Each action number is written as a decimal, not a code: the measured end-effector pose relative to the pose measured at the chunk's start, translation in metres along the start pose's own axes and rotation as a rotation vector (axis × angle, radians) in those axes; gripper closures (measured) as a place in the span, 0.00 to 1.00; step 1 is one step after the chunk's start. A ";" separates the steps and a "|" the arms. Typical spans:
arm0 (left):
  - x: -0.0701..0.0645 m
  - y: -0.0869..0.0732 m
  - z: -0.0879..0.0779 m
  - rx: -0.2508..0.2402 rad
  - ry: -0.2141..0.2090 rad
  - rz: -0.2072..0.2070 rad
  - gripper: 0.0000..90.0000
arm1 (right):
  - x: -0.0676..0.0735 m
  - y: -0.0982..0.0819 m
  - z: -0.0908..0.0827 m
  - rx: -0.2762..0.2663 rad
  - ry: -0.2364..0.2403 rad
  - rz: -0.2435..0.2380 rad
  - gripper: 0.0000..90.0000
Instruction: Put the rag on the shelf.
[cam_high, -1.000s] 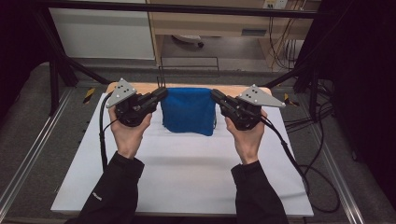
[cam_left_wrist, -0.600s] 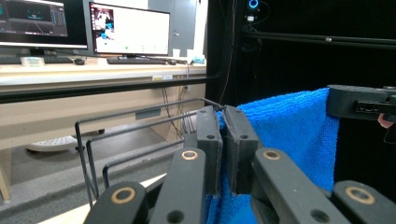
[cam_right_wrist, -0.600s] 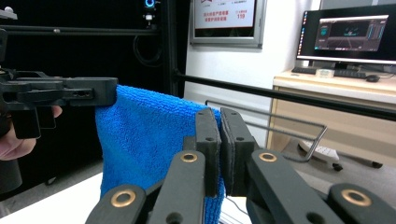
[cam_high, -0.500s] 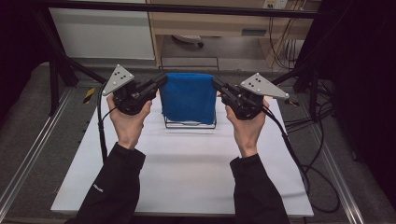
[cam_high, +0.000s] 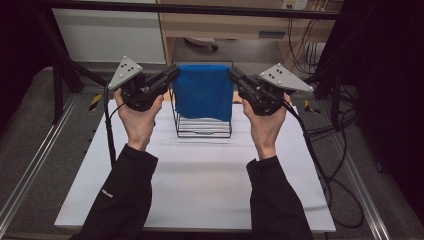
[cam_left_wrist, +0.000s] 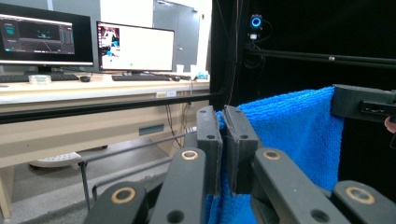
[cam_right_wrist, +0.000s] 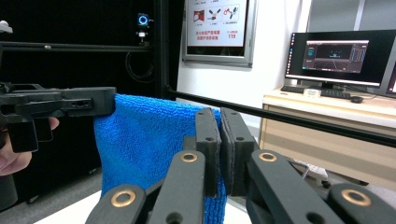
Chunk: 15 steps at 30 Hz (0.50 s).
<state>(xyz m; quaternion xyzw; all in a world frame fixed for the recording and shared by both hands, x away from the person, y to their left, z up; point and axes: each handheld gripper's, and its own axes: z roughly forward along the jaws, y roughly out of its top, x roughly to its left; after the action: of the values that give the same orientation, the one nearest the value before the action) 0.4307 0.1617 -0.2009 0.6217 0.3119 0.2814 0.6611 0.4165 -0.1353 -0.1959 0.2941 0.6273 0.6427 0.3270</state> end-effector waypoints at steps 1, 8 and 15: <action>0.001 0.002 0.000 -0.001 0.008 0.015 0.94 | -0.001 0.002 0.001 -0.003 -0.002 -0.005 0.97; 0.003 0.017 0.006 -0.014 0.005 0.014 0.94 | -0.005 0.015 0.008 -0.019 -0.012 -0.015 0.97; 0.009 0.027 0.014 -0.028 0.007 0.002 0.95 | -0.010 0.026 0.015 -0.035 -0.018 -0.019 0.97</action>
<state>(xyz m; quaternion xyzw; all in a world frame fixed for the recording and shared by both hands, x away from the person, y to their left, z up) 0.4470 0.1613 -0.1737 0.6117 0.3096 0.2886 0.6684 0.4332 -0.1337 -0.1693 0.2882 0.6158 0.6477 0.3439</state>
